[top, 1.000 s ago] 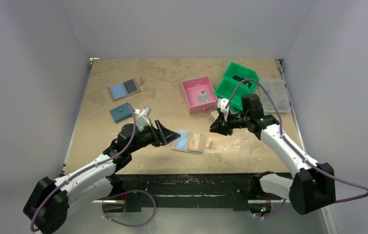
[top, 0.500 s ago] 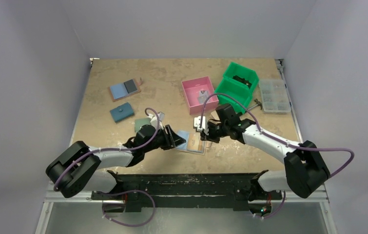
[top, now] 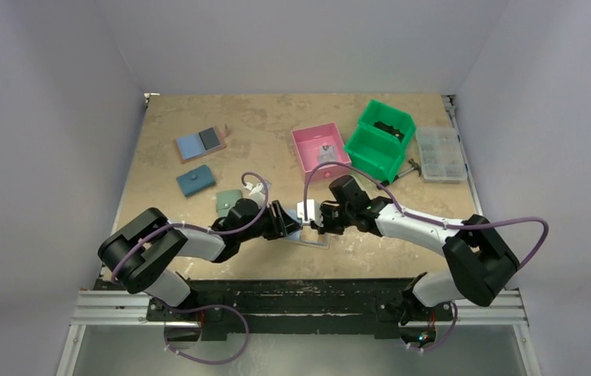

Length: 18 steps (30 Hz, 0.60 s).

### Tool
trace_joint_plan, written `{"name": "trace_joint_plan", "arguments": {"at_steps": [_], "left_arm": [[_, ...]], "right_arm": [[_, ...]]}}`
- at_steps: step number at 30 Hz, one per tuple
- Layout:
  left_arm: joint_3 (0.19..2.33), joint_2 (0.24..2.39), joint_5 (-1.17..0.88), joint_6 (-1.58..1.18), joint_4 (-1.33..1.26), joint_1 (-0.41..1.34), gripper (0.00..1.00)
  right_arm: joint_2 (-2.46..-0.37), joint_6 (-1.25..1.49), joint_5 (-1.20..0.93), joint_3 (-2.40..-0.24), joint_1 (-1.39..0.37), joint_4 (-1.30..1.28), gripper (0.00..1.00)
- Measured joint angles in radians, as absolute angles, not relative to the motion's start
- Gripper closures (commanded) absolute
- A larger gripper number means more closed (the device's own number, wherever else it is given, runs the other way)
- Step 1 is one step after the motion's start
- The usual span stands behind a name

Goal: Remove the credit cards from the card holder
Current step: Remove the credit card from the card holder.

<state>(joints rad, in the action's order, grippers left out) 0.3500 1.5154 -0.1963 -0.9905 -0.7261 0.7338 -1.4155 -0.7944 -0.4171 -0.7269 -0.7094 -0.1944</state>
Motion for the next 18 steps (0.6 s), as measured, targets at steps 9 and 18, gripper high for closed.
{"name": "trace_joint_plan", "arguments": {"at_steps": [9,18], "left_arm": [[0.379,1.570,-0.200,-0.984,-0.747,0.734,0.56],[0.388,1.616,-0.207,-0.987,-0.768,0.734,0.56]], "right_arm": [[-1.427,-0.807,-0.372,-0.722,-0.720,-0.188,1.00],[-1.453,-0.815,-0.352,-0.722,-0.729,-0.183,1.00]]}}
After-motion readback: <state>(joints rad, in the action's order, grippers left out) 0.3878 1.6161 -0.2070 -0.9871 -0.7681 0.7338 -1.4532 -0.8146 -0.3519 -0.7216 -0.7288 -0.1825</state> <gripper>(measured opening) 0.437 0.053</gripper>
